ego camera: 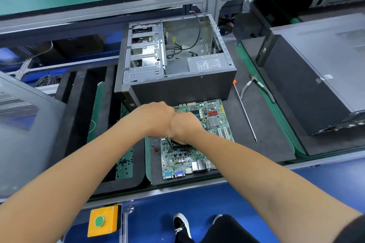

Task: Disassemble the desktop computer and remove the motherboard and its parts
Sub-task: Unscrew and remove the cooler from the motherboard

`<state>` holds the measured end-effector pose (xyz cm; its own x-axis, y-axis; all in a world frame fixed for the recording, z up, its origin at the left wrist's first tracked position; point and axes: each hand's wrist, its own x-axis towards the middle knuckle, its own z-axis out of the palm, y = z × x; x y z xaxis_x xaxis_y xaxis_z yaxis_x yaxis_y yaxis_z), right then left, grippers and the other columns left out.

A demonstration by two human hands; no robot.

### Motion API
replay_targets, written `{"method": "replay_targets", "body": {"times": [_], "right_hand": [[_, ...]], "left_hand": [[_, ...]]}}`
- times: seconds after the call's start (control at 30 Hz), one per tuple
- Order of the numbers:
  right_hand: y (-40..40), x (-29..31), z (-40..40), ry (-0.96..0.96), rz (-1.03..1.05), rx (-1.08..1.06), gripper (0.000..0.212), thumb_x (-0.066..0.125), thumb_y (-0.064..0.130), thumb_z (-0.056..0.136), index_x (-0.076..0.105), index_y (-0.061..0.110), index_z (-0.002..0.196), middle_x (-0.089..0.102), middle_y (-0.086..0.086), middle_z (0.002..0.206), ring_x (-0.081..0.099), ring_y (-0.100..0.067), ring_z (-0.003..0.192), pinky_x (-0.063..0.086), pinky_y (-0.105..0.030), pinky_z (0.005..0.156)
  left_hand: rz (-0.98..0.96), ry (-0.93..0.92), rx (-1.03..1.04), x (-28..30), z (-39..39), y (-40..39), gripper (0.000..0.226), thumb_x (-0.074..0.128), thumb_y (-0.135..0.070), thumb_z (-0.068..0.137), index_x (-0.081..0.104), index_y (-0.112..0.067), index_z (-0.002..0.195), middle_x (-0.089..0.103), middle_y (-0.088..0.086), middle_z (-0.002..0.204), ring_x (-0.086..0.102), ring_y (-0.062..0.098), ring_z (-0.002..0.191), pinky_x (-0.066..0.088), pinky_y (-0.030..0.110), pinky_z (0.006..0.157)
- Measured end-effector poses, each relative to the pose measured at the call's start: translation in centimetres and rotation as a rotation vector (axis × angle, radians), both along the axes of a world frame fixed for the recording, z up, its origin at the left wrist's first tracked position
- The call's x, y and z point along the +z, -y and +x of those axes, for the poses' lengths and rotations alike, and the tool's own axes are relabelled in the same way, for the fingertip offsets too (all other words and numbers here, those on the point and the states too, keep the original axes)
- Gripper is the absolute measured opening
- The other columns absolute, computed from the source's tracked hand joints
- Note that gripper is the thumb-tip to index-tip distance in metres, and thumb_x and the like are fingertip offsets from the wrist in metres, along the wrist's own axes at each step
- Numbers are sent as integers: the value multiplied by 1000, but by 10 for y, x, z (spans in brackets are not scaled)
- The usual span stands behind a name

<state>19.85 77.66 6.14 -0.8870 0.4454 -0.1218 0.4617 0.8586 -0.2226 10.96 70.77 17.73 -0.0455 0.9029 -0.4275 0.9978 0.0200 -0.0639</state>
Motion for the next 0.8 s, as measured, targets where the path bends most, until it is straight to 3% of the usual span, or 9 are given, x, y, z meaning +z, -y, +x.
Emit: {"method": "replay_targets", "body": {"times": [0.1, 0.2, 0.3, 0.4, 0.5, 0.63, 0.8], "right_hand": [[1, -4, 0, -69, 25, -18, 36, 34, 33, 95, 48, 17, 65, 51, 1, 61, 49, -22, 58, 32, -29, 50], [1, -4, 0, -89, 12, -15, 38, 29, 36, 92, 52, 15, 70, 49, 0, 59, 51, -23, 58, 33, -29, 50], [2, -1, 1, -85, -15, -30, 40, 15, 41, 75, 44, 17, 62, 49, -1, 59, 48, -23, 57, 31, -29, 50], [4, 0, 1, -75, -37, -37, 35, 14, 38, 71, 39, 17, 58, 44, 0, 56, 42, -22, 52, 28, -29, 48], [3, -3, -1, -71, -16, -33, 33, 21, 34, 80, 36, 18, 56, 42, 0, 53, 38, -20, 49, 29, -30, 49], [0, -7, 0, -83, 13, -46, 39, 34, 31, 91, 36, 20, 54, 41, 1, 51, 37, -17, 47, 23, -28, 46], [3, -1, 0, -87, 19, -24, 38, 34, 32, 95, 25, 26, 58, 36, 4, 55, 31, -15, 49, 17, -28, 46]], "left_hand": [[-42, 87, -83, 3, -6, 5, 19, 56, -16, 79, 41, -23, 70, 49, -2, 79, 53, 18, 67, 46, 33, 56], [-127, 146, -96, 7, -9, 7, 26, 56, -4, 74, 42, -26, 78, 42, -5, 91, 48, 14, 74, 40, 27, 59], [-134, 133, -120, 7, -6, 5, 28, 53, 1, 69, 42, -24, 71, 45, -5, 85, 48, 16, 74, 38, 27, 57], [-62, 81, -154, 5, -5, 5, 18, 52, 1, 69, 51, -16, 73, 52, 1, 82, 56, 24, 75, 46, 35, 61], [20, 36, -206, 4, -7, 3, 11, 53, -1, 69, 59, -10, 73, 58, 6, 76, 60, 29, 70, 48, 36, 59], [22, 99, -169, 5, -11, 4, 19, 60, -3, 70, 53, -21, 65, 46, -10, 64, 57, 24, 68, 50, 32, 60], [31, 91, -92, 9, -9, 9, 32, 66, -7, 71, 45, -22, 50, 43, -7, 53, 42, 17, 48, 31, 23, 46]]}}
